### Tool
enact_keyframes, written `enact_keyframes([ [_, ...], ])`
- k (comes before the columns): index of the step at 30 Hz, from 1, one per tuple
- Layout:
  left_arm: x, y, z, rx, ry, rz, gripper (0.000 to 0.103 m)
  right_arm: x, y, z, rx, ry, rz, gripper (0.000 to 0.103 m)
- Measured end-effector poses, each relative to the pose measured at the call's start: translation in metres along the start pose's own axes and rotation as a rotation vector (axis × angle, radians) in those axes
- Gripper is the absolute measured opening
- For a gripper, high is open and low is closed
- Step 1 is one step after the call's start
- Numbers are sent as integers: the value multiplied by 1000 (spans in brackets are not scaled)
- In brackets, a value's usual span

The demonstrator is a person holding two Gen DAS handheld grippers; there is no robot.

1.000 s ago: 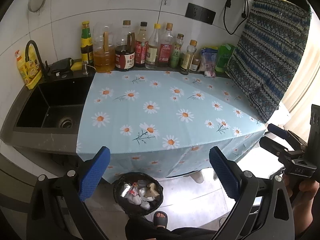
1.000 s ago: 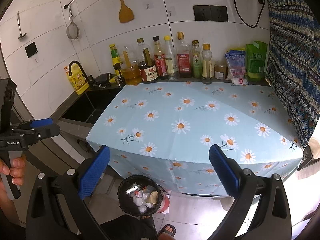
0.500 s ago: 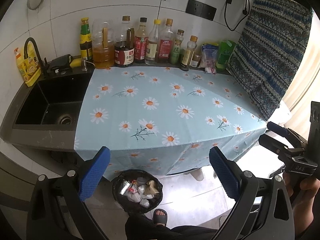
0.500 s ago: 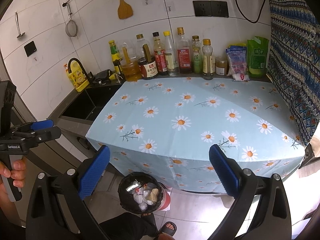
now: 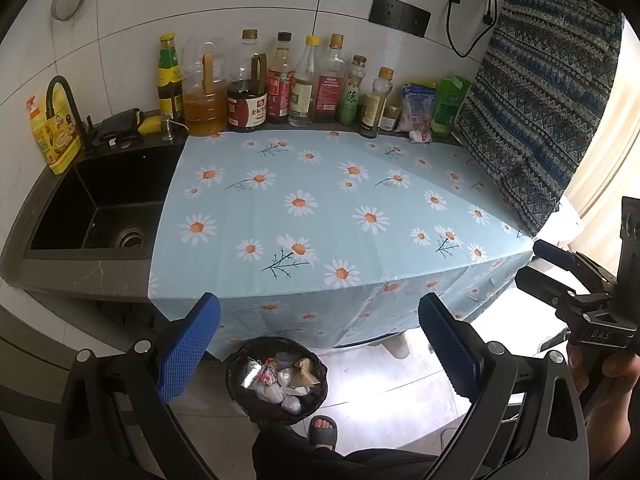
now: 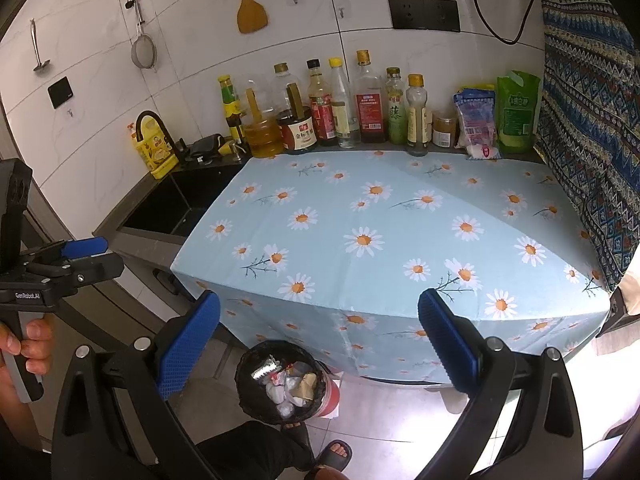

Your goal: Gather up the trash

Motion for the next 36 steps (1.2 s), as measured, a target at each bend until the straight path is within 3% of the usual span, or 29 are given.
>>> enact_keyframes([
  [36, -1, -5, -1, 12, 9, 3, 96, -4, -4, -2, 6, -10, 2, 98],
])
Point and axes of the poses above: each gripper's, at about its wrist camera, not at the fingertips, and y roughly against the way its jaws point, x to its left, z to its top, the point moved 8 cm from there along -y, roughly the way its jaws point, and after that the axes turned 1 degree about -x, right-handed, at the moved point
